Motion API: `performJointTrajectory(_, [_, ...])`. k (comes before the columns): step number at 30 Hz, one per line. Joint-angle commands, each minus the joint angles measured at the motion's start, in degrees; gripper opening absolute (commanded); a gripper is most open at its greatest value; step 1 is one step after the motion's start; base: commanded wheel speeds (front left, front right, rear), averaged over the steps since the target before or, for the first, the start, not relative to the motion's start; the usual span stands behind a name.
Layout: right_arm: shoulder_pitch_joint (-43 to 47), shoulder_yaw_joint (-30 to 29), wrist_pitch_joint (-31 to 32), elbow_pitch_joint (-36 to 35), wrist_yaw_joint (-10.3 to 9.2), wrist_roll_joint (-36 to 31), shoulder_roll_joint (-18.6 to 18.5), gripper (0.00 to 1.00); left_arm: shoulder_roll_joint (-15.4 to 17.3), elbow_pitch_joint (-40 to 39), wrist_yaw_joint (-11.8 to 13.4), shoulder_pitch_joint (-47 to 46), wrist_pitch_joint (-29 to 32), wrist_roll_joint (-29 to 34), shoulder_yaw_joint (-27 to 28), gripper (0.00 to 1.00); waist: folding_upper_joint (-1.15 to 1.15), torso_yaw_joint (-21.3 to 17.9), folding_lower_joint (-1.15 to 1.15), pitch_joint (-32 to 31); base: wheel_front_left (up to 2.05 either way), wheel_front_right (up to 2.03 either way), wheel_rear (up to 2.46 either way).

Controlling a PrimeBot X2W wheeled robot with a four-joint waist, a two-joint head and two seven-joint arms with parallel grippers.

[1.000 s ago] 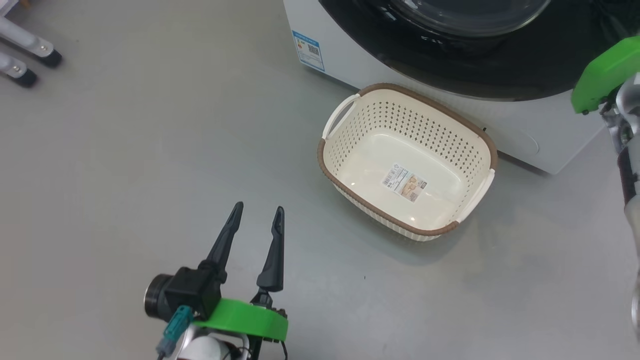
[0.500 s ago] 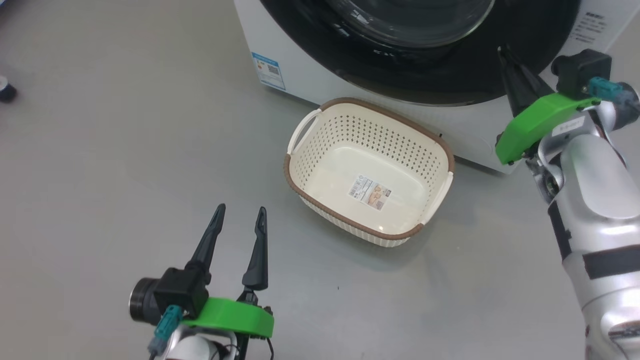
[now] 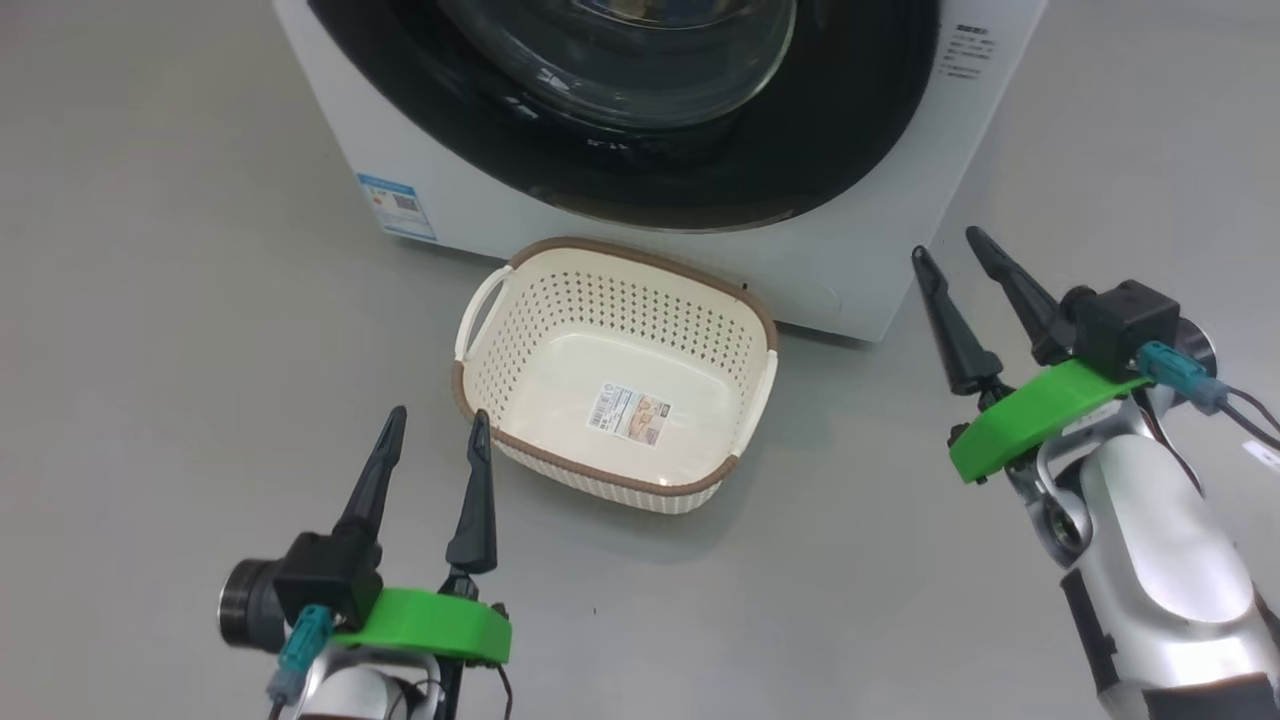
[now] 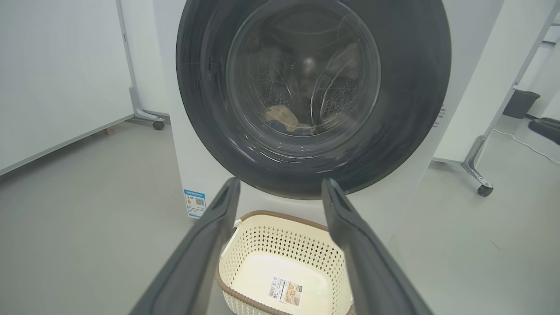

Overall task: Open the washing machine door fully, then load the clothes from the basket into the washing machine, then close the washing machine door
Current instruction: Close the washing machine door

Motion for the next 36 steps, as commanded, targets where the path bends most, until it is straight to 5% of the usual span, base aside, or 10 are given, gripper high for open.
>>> performJointTrajectory(1, [-0.1, 0.3, -0.6, -3.6, -0.02, 0.4, 1.0, 1.0, 1.2, -1.6, 0.0, -0.6, -0.4, 0.3, 2.5, 1.0, 0.0, -3.1, 0.0, -0.7, 0.0, 0.0, 0.0])
performJointTrajectory(18, [14.7, -5.6, -0.3, -15.9, -0.02, 1.6, 1.6, 1.0, 3.0, -1.1, 1.1, 1.2, -0.2, 0.1, 3.9, 1.0, 0.0, -12.5, 0.0, -4.2, 0.0, 0.0, 0.0])
performJointTrajectory(36, [27.0, -10.6, 2.9, -28.8, -0.02, 3.2, 1.6, 1.0, 5.1, -3.8, 2.5, 3.0, 1.4, 0.0, 4.2, 1.0, 0.0, -16.2, 0.0, -4.2, 0.0, 0.0, 0.0])
